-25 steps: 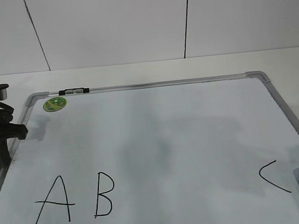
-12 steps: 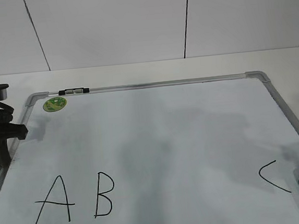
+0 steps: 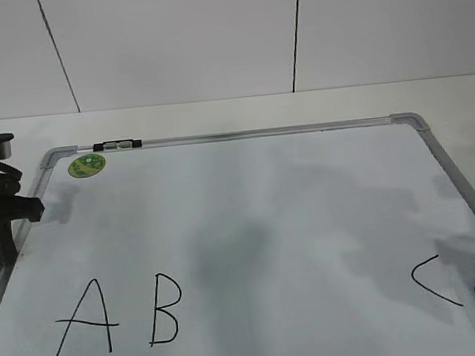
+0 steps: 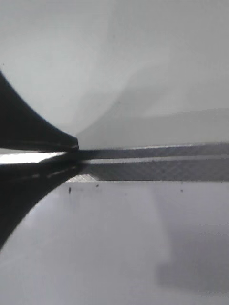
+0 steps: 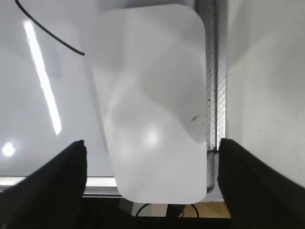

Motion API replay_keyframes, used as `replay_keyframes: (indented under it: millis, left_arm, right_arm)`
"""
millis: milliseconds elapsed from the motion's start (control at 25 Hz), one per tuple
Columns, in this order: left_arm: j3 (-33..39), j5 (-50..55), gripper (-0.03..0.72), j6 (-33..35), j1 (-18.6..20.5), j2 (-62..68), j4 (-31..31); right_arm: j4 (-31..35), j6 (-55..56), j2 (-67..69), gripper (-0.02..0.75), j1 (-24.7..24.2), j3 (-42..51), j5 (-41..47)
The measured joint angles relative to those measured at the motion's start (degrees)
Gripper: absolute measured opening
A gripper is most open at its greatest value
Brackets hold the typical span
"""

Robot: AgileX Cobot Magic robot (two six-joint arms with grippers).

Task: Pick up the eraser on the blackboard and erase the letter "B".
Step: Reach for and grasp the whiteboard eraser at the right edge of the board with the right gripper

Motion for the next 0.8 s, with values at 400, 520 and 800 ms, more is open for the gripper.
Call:
replay_keyframes:
  millis: [400, 520, 800]
  left_arm:
    - [0.0, 0.0, 0.019, 0.0, 0.0, 0.0, 0.0]
    - [0.0, 0.09, 0.019, 0.0, 0.0, 0.0, 0.0]
    - [0.0, 0.09, 0.019, 0.0, 0.0, 0.0, 0.0]
  right_arm:
    - [0.0, -0.8, 4.56, 0.659, 0.0, 0.0, -3.56]
    - [0.0, -0.8, 5.7, 0.659, 0.0, 0.0, -3.81]
    - [0.0, -0.99, 8.1, 0.659, 0.0, -0.12, -4.04]
